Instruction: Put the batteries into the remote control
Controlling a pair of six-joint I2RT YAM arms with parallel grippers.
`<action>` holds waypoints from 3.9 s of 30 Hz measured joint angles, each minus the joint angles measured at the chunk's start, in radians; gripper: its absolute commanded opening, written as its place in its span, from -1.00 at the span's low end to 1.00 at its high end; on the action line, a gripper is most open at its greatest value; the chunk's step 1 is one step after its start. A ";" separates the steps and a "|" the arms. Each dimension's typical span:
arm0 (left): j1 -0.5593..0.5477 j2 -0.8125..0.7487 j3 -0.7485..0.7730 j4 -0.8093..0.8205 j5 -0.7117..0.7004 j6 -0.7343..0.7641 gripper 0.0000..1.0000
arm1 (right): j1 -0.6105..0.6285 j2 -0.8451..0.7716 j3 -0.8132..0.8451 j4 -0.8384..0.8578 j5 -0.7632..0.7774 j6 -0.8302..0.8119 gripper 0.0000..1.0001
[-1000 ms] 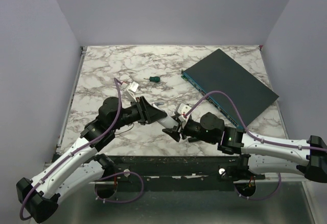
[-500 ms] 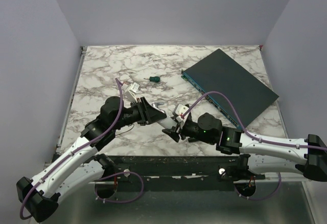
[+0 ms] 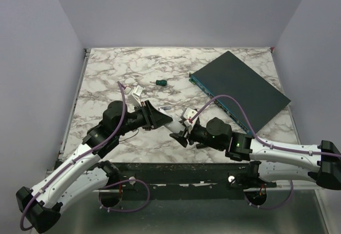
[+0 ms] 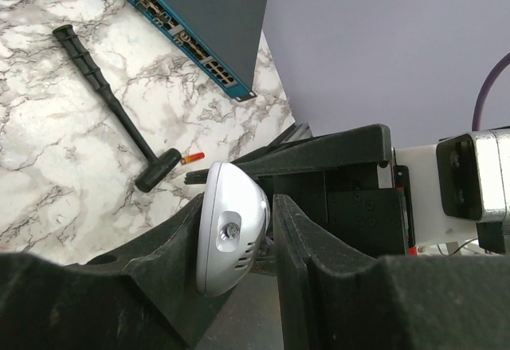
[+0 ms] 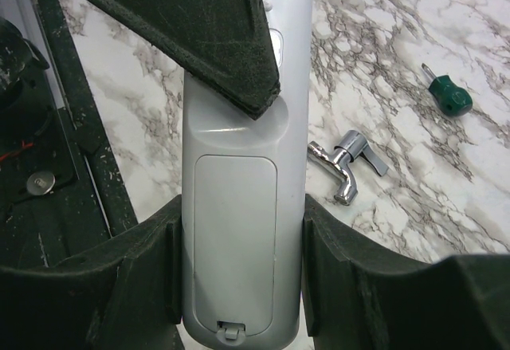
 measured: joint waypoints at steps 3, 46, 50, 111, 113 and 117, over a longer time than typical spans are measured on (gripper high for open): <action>0.000 0.001 0.000 0.000 0.000 0.000 -0.24 | 0.000 0.000 0.000 0.000 0.000 0.000 -0.99; -0.001 -0.030 -0.037 0.021 -0.023 -0.011 -1.00 | 0.000 -0.187 -0.028 0.054 -0.035 0.099 0.52; 0.004 -0.031 -0.046 0.040 -0.022 -0.018 -1.00 | 0.000 -0.227 -0.029 0.055 0.012 0.201 0.51; 0.053 -0.248 -0.281 0.334 -0.118 -0.280 -1.00 | 0.000 -0.392 -0.318 0.218 0.231 1.068 -0.06; 0.053 -0.245 -0.281 0.343 -0.111 -0.290 -1.00 | 0.000 -0.399 -0.323 0.220 0.232 1.075 -0.06; 0.053 -0.235 -0.281 0.357 -0.093 -0.303 -1.00 | 0.000 -0.404 -0.324 0.227 0.234 1.083 -0.05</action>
